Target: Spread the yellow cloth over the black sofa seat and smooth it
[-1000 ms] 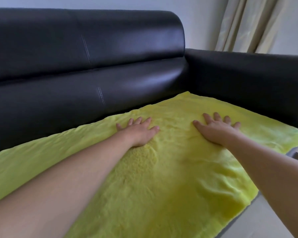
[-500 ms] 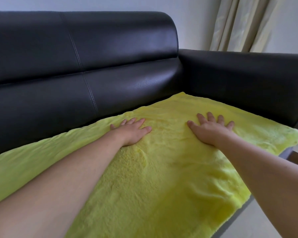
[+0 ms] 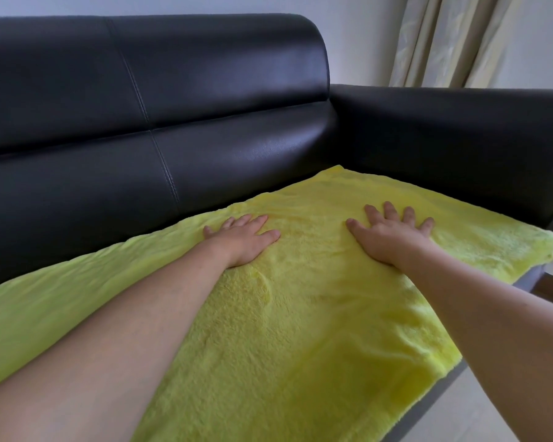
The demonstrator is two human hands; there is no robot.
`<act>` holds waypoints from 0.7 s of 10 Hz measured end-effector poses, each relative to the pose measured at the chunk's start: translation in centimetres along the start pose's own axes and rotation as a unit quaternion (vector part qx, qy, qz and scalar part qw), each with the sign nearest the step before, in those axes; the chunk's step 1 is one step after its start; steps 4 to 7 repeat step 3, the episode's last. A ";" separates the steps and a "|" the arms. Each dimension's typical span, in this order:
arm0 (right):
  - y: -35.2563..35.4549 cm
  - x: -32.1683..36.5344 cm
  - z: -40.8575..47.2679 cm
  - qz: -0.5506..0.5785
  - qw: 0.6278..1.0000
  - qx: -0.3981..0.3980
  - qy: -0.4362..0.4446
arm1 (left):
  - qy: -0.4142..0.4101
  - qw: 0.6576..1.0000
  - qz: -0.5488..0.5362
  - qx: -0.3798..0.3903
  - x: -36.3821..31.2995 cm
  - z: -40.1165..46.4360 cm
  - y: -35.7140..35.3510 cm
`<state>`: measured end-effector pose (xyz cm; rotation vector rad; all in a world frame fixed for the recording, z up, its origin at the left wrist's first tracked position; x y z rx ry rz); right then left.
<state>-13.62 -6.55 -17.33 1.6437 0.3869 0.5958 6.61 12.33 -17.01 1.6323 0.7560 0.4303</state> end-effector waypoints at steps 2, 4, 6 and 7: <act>0.6 0.4 -0.2 -0.021 1.000 -0.007 -0.003 | -0.002 1.000 -0.013 0.004 0.2 0.3 0.1; 1.8 2.3 -1.0 -0.028 0.998 -0.053 0.025 | -0.019 0.999 -0.028 -0.036 0.0 -0.1 0.8; 1.8 2.3 -1.0 -0.028 0.998 -0.053 0.025 | -0.019 0.999 -0.028 -0.036 0.0 -0.1 0.8; 1.8 2.3 -1.0 -0.028 0.998 -0.053 0.025 | -0.019 0.999 -0.028 -0.036 0.0 -0.1 0.8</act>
Point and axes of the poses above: each hand's wrist, its own z-axis towards the middle knuckle, its own y-axis out of the back of the hand, x = y × z, the point moved 7 cm from there along z, towards the middle knuckle, and after that the axes turned 4 degrees about x, right-handed, at the moved point
